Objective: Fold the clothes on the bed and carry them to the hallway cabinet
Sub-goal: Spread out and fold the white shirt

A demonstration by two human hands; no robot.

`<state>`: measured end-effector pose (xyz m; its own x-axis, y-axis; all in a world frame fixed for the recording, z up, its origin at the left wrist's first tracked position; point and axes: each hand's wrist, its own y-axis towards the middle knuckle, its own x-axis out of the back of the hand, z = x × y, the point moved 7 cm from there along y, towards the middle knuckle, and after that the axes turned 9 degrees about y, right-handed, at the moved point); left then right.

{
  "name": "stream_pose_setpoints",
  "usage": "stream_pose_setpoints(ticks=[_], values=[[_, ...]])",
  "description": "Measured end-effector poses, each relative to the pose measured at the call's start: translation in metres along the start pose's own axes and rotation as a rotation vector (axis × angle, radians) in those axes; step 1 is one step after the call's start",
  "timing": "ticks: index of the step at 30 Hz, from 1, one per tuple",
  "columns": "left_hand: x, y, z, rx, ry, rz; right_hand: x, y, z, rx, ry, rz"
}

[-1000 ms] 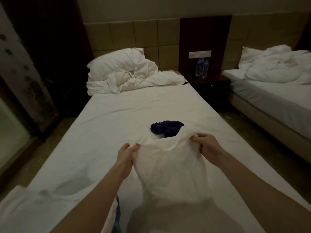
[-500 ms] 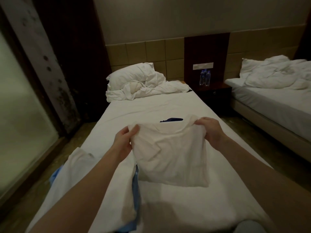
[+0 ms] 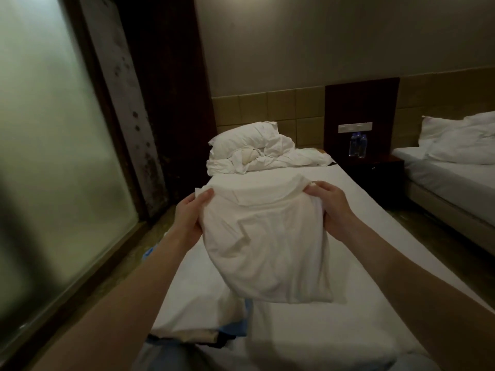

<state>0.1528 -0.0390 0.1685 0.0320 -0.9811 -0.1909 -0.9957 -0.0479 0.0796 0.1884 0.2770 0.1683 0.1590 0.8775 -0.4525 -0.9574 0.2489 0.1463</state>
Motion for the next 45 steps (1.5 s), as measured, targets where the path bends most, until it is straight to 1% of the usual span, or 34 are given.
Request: stream_pose_setpoints(ticks=[9,11,13,15,18,21,24,27,29,31,33,34,36,38,39,40,41,42,43,44,45], values=[[0.129,-0.036,-0.075,-0.111,0.127,-0.203,-0.133,-0.025,-0.066,-0.217,0.172,0.167],[0.152,-0.034,-0.083,-0.114,0.154,-0.23,-0.154,-0.025,-0.086,-0.249,0.187,0.194],[0.173,-0.025,-0.08,-0.08,0.19,-0.248,-0.166,-0.02,-0.108,-0.279,0.188,0.189],[0.191,-0.008,-0.066,-0.014,0.22,-0.26,-0.171,-0.011,-0.133,-0.314,0.159,0.153],[0.209,0.028,-0.033,0.08,0.261,-0.277,-0.165,0.011,-0.175,-0.361,0.11,0.04],[0.217,0.074,0.007,0.148,0.285,-0.279,-0.153,0.039,-0.211,-0.403,0.048,-0.074],[0.226,0.122,0.053,0.252,0.328,-0.299,-0.141,0.067,-0.245,-0.462,-0.02,-0.18],[0.233,0.162,0.095,0.336,0.313,-0.353,-0.128,0.089,-0.275,-0.512,-0.109,-0.262],[0.235,0.176,0.113,0.344,0.356,-0.392,-0.121,0.097,-0.288,-0.531,-0.21,-0.286],[0.234,0.177,0.117,0.269,0.547,-0.396,-0.116,0.102,-0.293,-0.474,-0.397,-0.28],[0.229,0.169,0.114,0.111,0.789,-0.37,-0.12,0.101,-0.294,-0.333,-0.631,-0.201],[0.224,0.163,0.108,-0.01,0.924,-0.362,-0.126,0.098,-0.291,-0.227,-0.772,-0.133],[0.208,0.146,0.094,-0.28,1.175,-0.357,-0.146,0.085,-0.282,0.058,-1.027,0.036],[0.183,0.123,0.08,-0.53,1.341,-0.338,-0.169,0.063,-0.277,0.313,-1.222,0.248],[0.167,0.108,0.072,-0.67,1.39,-0.302,-0.179,0.052,-0.28,0.388,-1.319,0.361],[0.147,0.092,0.068,-0.795,1.433,-0.217,-0.186,0.042,-0.284,0.435,-1.413,0.467],[0.127,0.079,0.073,-0.859,1.48,-0.082,-0.191,0.033,-0.289,0.439,-1.498,0.564],[0.11,0.072,0.088,-0.82,1.567,0.085,-0.192,0.026,-0.297,0.406,-1.572,0.643],[0.101,0.067,0.109,-0.703,1.703,0.229,-0.19,0.021,-0.305,0.355,-1.635,0.698],[0.101,0.065,0.13,-0.575,1.859,0.314,-0.183,0.019,-0.312,0.301,-1.68,0.724],[0.109,0.065,0.149,-0.464,1.983,0.352,-0.175,0.019,-0.316,0.246,-1.711,0.725]])
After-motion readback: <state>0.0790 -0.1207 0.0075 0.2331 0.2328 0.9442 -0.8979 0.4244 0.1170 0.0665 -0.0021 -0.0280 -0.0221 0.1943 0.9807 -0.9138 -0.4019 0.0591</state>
